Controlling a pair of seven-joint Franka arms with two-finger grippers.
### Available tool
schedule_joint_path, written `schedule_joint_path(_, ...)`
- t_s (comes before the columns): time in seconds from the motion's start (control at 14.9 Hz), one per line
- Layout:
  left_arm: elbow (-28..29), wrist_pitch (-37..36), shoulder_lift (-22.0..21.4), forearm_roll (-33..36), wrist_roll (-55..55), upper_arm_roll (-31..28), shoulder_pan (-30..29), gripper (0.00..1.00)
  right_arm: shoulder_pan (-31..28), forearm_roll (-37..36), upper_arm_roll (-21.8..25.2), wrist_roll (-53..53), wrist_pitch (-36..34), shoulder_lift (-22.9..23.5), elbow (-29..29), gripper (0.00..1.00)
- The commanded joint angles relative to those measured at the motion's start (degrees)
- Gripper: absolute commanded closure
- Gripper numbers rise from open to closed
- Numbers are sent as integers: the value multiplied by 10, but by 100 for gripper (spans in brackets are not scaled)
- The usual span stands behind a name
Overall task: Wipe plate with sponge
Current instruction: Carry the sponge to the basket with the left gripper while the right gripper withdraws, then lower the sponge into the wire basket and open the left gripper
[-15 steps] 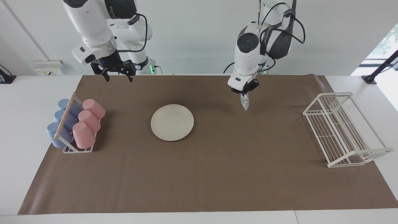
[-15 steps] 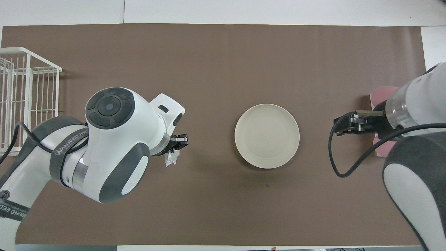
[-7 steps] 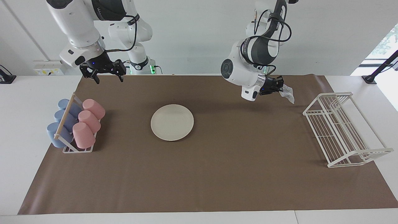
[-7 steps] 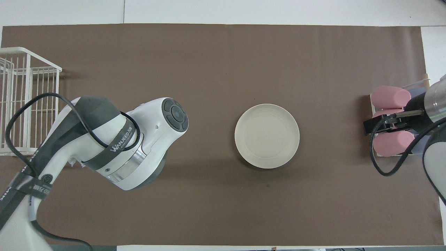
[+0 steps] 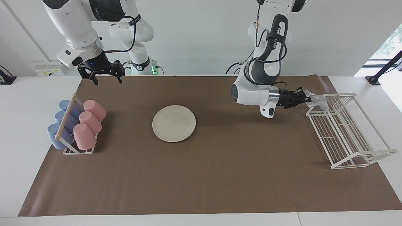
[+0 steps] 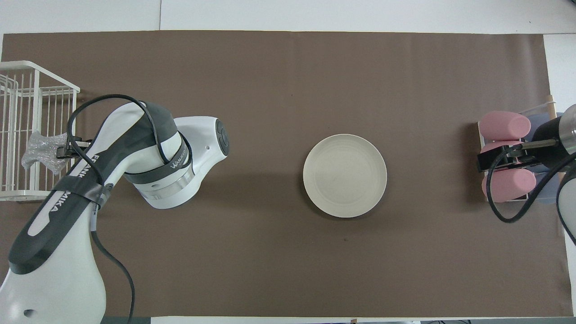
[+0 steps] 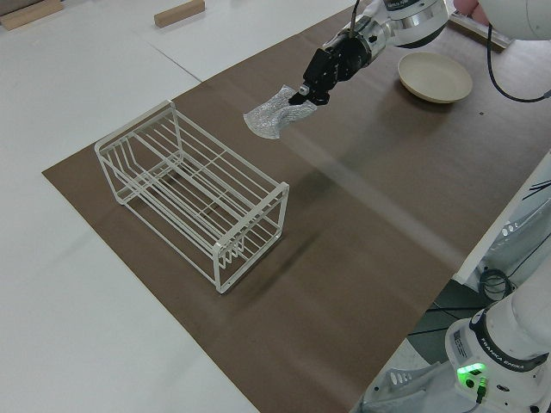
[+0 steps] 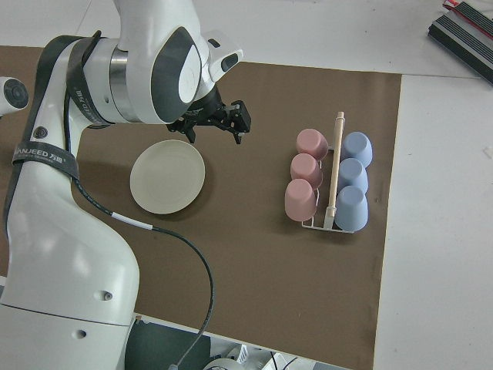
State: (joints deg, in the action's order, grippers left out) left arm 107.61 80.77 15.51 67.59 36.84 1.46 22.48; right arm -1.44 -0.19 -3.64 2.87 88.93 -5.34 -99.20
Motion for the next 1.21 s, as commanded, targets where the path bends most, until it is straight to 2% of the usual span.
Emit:
schedule_joint_path(0.0, -25, 66, 14, 29, -4, 3, -51, 100, -8, -4, -5, 15, 2, 12, 5, 0)
schedule_joint_path(0.2, -27, 128, 17, 41, -4, 3, -90, 100, -10, -11, -3, 17, 4, 29, 25, 0)
schedule_joint_path(0.4, -26, 155, 26, 42, -1, 4, -110, 100, -10, -16, -3, 16, 2, 31, 31, 0)
schedule_joint_path(0.74, -24, 169, 26, 22, 3, 5, -118, 100, -9, -14, 3, 20, -2, 32, 38, 0)
schedule_joint_path(0.94, -31, 175, 29, -10, 3, 4, -119, 99, -12, -13, 25, 22, 0, 35, 53, 0)
schedule_joint_path(1.01, -31, 179, 29, -10, 4, 4, -119, 75, -13, -13, 29, 35, 2, 36, 58, 0)
schedule_joint_path(1.07, -31, 183, 29, -11, 5, 4, -120, 40, -13, -12, 35, 47, 14, 37, 58, 0)
schedule_joint_path(1.14, -31, 186, 29, -11, 5, 4, -123, 26, -11, -10, 40, 47, 27, 41, 58, 0)
